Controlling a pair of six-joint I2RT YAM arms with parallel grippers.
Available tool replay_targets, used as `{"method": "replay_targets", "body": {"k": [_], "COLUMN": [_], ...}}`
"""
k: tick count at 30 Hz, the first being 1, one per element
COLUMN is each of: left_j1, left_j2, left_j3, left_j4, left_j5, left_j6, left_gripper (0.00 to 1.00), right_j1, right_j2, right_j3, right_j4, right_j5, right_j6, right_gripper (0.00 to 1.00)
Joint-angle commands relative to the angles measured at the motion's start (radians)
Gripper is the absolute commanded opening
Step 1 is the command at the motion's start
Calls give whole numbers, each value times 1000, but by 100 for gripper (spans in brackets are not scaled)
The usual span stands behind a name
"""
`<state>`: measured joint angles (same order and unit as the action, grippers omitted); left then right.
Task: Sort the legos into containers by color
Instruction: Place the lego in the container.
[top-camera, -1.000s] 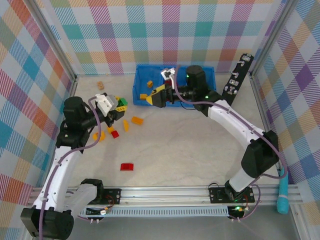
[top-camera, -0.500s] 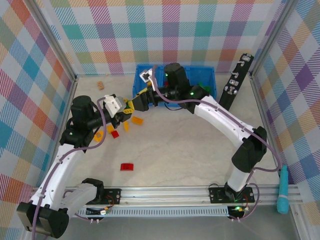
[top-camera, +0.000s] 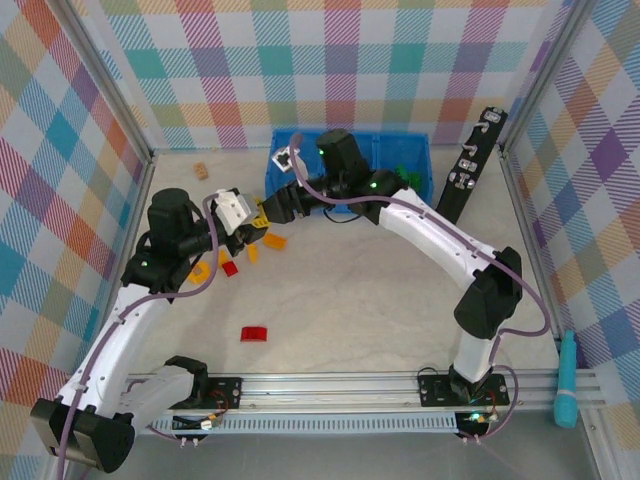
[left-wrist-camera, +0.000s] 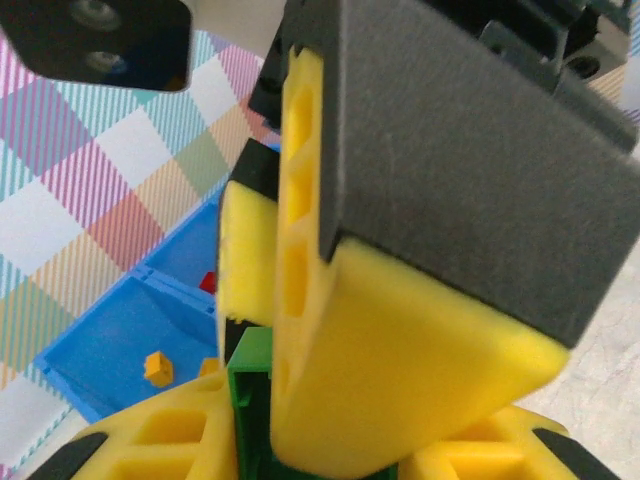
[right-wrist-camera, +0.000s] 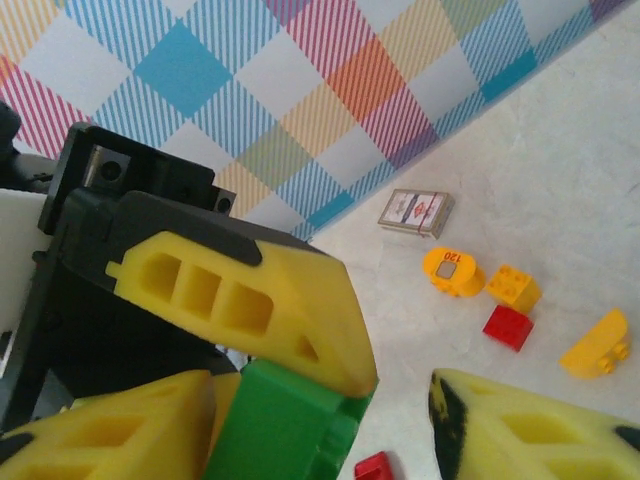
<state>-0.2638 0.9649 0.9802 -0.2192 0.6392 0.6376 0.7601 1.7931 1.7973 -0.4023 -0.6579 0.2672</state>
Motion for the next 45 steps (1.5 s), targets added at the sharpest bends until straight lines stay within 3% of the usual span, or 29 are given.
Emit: {"method": "replay_targets", "body": {"k": [1,6,8,10,13,15,18,22,26,30,33,36,38,41,45], "left_j1": [-26,-32,-35,-34,-35,-35,-35,-35,-34,-32,-28,-28,-27,-29,-31], "left_j2": [-5,10,14,18,23,22,5,-38,-50,39,122,162,191,254,337], "left_j3": [41,46,45,44,38,38,40,51,78,180,225,151,102,110,213], "left_j4": [18,33,42,58,81,78,52,-27,-153,-306,-362,-220,-112,-87,-254], "left_j5": [30,-5,-26,-41,-58,-79,-132,-218,-332,-469,-303,-149,-145,-256,-441], "left_j6": [22,22,20,14,7,16,43,68,-35,-280,-375,-519,-624,-740,-810], "left_gripper": [19,20,25,35,59,64,84,100,100,100,100,100,100,100,100], "right_j1": [-1,-1,-1,-1,-7,-23,-70,-172,-286,-373,-423,-460,-476,-490,-503], "right_j2": [29,35,36,29,14,15,13,-11,-37,-31,-14,53,100,182,267], "right_j3": [34,50,50,38,4,2,-5,-20,-35,-37,-55,-13,-4,33,64], "right_j4": [-14,-48,-61,-65,-40,-39,-38,-59,-97,-96,-31,-28,4,12,32], "right_j5": [5,3,11,42,92,105,127,196,358,555,643,728,764,790,784], "right_j6": [5,4,1,-12,-16,-9,8,-22,-127,-211,-262,-302,-326,-350,-356], "right_gripper": [49,36,33,31,29,28,25,24,27,27,28,28,28,28,28]}}
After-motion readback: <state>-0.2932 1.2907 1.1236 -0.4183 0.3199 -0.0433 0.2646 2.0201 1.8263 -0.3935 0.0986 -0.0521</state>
